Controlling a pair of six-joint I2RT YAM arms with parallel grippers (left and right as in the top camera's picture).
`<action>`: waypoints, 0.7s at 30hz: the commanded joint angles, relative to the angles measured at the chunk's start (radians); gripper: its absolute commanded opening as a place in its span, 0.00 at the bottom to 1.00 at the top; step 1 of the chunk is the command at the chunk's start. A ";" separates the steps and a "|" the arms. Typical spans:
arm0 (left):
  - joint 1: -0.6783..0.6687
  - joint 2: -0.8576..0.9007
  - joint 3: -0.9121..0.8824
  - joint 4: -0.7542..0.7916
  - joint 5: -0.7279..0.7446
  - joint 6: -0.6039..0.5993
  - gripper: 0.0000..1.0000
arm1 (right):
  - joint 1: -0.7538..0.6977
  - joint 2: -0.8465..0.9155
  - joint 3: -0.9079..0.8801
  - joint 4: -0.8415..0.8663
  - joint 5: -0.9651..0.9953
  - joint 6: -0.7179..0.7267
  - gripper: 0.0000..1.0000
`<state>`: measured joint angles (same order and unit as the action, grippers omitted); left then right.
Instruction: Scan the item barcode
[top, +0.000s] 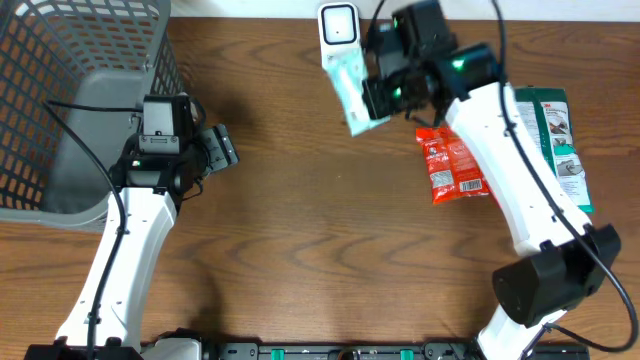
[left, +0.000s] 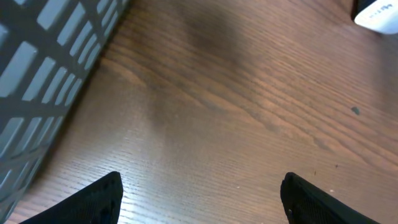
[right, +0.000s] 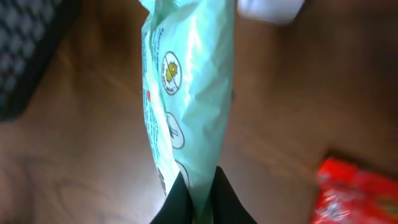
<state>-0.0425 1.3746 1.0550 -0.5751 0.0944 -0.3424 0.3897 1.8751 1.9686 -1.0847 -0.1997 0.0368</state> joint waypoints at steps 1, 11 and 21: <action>0.002 -0.004 -0.004 0.000 -0.013 0.013 0.82 | 0.025 0.014 0.200 -0.073 0.130 -0.039 0.01; 0.002 -0.004 -0.004 0.000 -0.013 0.013 0.82 | 0.109 0.160 0.303 0.103 0.438 -0.216 0.01; 0.002 -0.004 -0.004 0.000 -0.013 0.013 0.82 | 0.144 0.436 0.302 0.607 0.708 -0.607 0.01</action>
<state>-0.0429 1.3746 1.0550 -0.5755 0.0944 -0.3393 0.5270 2.2723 2.2562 -0.5472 0.3935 -0.3996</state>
